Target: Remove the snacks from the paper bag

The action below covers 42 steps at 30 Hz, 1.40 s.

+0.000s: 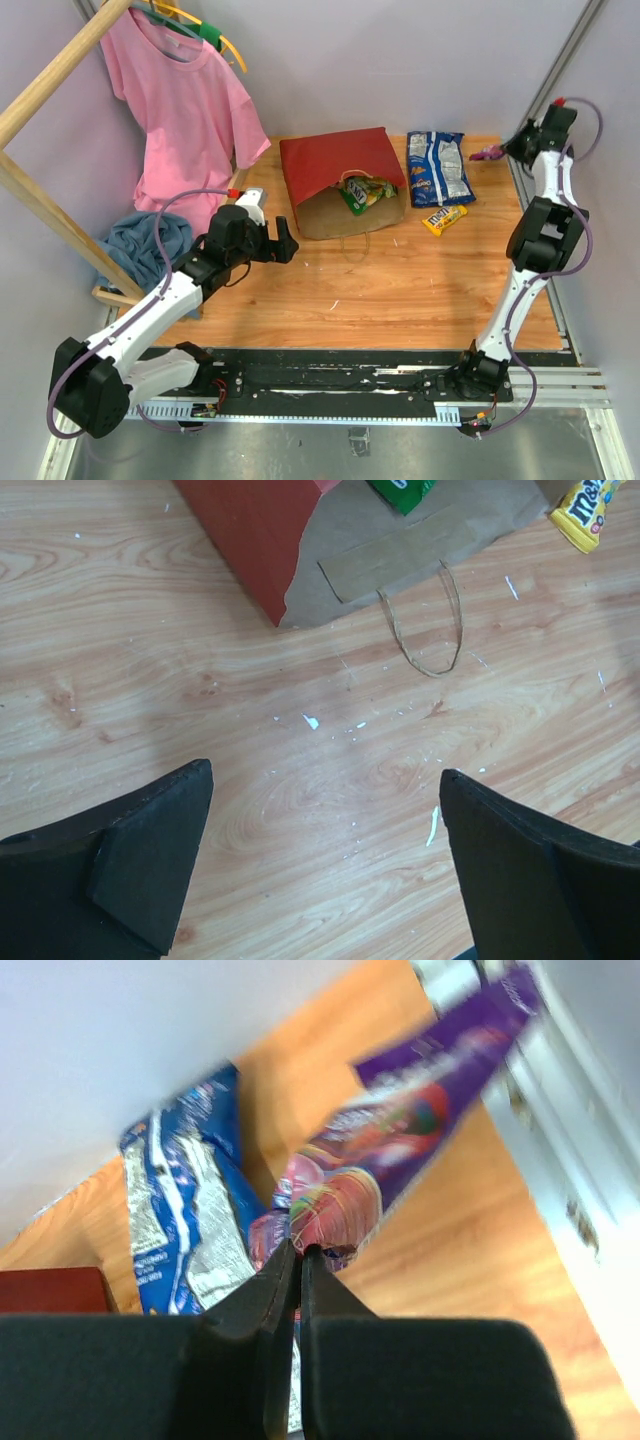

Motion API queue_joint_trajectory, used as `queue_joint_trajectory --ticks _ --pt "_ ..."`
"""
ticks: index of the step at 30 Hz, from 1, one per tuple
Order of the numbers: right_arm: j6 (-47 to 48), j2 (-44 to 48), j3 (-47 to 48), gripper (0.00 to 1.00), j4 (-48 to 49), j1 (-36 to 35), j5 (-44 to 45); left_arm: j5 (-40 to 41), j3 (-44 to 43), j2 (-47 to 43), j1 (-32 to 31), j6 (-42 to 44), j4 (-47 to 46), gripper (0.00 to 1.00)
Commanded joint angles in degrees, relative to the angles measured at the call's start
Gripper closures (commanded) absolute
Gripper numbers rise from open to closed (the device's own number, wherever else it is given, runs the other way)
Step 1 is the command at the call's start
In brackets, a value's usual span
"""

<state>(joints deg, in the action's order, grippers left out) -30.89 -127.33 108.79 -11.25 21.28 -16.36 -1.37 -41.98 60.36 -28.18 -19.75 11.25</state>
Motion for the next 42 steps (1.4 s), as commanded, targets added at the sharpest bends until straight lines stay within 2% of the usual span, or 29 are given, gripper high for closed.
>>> queue_joint_trajectory --ticks 1,3,7,16,21,28,33,36,39,40,42 --pt "18.2 -7.3 20.9 0.99 -21.4 0.4 -4.9 -2.3 -1.5 0.2 0.4 0.6 -0.7 0.0" --pt "21.6 -8.4 22.7 0.99 -24.6 0.3 -3.4 -3.2 -2.6 1.3 0.4 0.9 -0.2 0.0" --pt "26.5 -7.2 19.4 0.99 -24.1 0.4 -1.7 -4.5 -3.8 2.4 0.4 1.3 0.3 0.0" --pt "32.6 -14.3 26.4 0.99 -29.0 -0.2 -13.6 -5.9 -5.7 3.6 0.4 -0.2 0.6 0.0" --pt "35.1 -18.7 33.5 0.99 -32.7 -0.4 -10.6 -5.7 -6.8 2.9 0.3 -0.6 2.0 0.0" --pt "37.0 -20.5 33.3 0.97 -31.6 -0.4 -8.4 -5.2 -9.0 3.3 0.4 -0.7 3.7 0.0" --pt "37.7 -21.2 33.9 0.85 -28.6 -0.4 -5.5 -5.3 -9.9 3.7 0.4 -1.4 4.1 0.0" --pt "37.6 -21.1 35.5 0.66 -26.9 -0.4 -4.3 -5.2 -10.4 3.5 0.4 -1.6 4.4 0.0" --pt "36.1 -19.4 36.5 0.35 -26.0 -0.5 -2.3 -4.8 -10.7 3.2 0.4 -1.8 4.7 0.0" --pt "35.3 -18.0 35.2 0.28 -25.0 -0.6 -1.1 -4.6 -10.6 3.0 0.4 -1.8 4.7 0.0" --pt "34.0 -13.7 29.6 0.22 -21.7 -1.1 2.7 -4.5 -10.4 2.7 0.4 -2.2 4.5 0.0"
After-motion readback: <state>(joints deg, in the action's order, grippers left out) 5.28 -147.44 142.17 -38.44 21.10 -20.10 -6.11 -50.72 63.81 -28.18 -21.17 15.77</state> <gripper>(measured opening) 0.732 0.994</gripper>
